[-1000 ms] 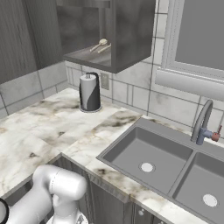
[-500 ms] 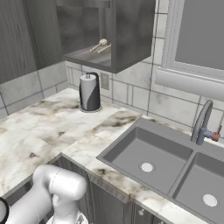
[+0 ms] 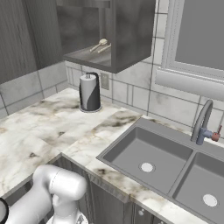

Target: Pick up the dish brush and dish brush from the sink, and place them back in the cabinet, and close the cabinet door.

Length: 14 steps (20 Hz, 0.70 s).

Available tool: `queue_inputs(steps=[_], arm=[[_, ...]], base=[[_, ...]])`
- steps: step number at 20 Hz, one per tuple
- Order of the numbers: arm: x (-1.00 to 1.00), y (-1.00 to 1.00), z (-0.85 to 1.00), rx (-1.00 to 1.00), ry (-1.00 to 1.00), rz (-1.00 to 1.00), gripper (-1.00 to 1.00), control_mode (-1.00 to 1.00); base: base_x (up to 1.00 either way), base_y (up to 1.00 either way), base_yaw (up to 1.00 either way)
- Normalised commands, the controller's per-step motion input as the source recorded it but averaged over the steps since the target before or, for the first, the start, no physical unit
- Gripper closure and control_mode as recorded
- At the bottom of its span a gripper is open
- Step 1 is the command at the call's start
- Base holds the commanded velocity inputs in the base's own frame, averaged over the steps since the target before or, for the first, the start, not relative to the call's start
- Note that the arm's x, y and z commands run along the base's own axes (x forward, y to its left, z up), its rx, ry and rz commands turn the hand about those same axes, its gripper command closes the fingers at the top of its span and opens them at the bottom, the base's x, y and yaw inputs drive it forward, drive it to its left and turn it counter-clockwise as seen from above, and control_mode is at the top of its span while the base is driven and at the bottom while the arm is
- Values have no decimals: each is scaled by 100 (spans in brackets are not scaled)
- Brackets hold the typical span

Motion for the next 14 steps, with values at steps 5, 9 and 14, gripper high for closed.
queue_inputs(steps=[5,9,14], arm=[[-1,0,0,0,0,0,-100,-100],[-11,0,0,0,1,0,-100,-100],[-19,0,0,0,0,0,-100,-100]], base=[[0,0,0],[0,0,0],[0,0,0]])
